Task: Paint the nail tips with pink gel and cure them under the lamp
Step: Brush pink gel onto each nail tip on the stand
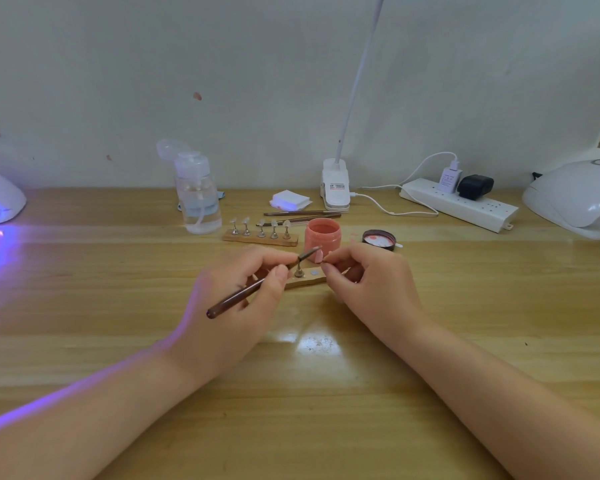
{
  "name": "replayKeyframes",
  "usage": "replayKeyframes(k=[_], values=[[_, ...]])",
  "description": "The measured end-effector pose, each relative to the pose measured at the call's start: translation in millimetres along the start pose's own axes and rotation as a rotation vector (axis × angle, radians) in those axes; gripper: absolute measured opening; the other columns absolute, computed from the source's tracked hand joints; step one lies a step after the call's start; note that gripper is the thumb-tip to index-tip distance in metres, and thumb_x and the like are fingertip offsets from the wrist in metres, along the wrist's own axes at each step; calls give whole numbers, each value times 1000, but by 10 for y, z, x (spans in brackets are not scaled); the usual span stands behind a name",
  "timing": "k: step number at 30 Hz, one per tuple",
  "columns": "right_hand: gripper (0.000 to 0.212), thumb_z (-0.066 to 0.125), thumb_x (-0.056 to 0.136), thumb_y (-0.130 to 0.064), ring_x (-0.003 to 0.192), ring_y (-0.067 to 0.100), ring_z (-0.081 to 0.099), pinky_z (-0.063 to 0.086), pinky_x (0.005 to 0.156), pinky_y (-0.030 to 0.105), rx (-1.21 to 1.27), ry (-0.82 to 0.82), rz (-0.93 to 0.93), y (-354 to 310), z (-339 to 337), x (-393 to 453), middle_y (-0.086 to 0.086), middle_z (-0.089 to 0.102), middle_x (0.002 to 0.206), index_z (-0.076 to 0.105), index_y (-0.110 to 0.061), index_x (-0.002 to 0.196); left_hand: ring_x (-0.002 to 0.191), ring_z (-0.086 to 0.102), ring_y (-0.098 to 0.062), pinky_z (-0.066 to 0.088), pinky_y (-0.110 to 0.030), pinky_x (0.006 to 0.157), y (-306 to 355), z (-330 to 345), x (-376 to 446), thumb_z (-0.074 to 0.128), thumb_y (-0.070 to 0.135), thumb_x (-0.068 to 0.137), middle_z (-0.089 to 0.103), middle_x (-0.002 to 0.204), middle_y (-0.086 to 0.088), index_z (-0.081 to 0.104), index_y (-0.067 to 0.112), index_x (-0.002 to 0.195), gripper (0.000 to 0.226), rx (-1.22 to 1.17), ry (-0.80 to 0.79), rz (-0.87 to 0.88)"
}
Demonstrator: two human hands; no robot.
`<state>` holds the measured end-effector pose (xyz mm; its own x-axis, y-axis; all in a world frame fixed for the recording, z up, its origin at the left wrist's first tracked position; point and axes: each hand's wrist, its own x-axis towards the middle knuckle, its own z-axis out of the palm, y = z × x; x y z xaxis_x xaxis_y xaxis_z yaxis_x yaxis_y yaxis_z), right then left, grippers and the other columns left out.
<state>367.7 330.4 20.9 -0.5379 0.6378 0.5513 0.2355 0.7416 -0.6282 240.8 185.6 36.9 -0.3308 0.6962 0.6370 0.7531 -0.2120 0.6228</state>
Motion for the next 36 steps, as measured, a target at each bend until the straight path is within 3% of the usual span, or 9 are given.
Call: replayKeyframes(k=[5,11,16,20,23,26,33,36], values=[[4,71,84,-15,58,3,55,40,58,10,17,18,-16,13,9,5,-16,62,65,72,-18,81,77,63,-5,43,-10,67,0,-30,-19,45,31,84,69,72,9,69,19,84,26,-38,40,32],[3,71,86,-16,60,6,59,41,58,10,57,17,-35,29,18,13,-20,59,61,73,-17,84,84,68,-3,49,-11,73,15,24,11,54,25,90,74,85,11,69,26,95,15,-215,120,-110],[4,70,87,-16,60,12,62,52,65,27,74,11,-43,36,16,12,-16,61,62,73,-15,86,81,68,-6,47,-10,72,-19,8,8,54,24,89,73,80,5,69,20,89,16,-244,52,-123],[5,70,88,-16,60,17,64,54,81,37,111,4,-25,33,21,18,-12,61,62,72,-13,84,72,67,-7,47,-11,70,-18,-3,11,50,24,87,71,73,-1,68,14,83,22,-297,79,-105],[4,70,88,-15,63,16,64,55,70,40,130,-3,-26,22,20,17,-13,63,64,73,-12,87,70,65,-2,44,-7,66,-26,16,32,48,11,91,72,75,0,68,12,85,22,-312,113,-140],[7,69,88,-17,66,18,65,55,69,41,162,-24,-17,15,12,13,-4,68,71,74,-12,90,70,64,1,43,-7,64,-61,25,42,49,2,98,73,78,3,68,16,87,27,-273,120,-175],[6,69,88,-18,67,17,66,55,69,39,163,-20,0,21,11,13,-5,68,71,73,-13,89,75,64,0,44,-8,66,-23,19,36,49,20,91,73,84,3,68,20,90,19,-282,128,-158],[5,70,87,-16,64,18,66,55,69,39,148,-7,0,28,11,14,-6,67,68,73,-13,87,75,67,-5,45,-9,68,-21,15,19,48,15,89,73,81,-1,69,15,87,22,-274,72,-151]])
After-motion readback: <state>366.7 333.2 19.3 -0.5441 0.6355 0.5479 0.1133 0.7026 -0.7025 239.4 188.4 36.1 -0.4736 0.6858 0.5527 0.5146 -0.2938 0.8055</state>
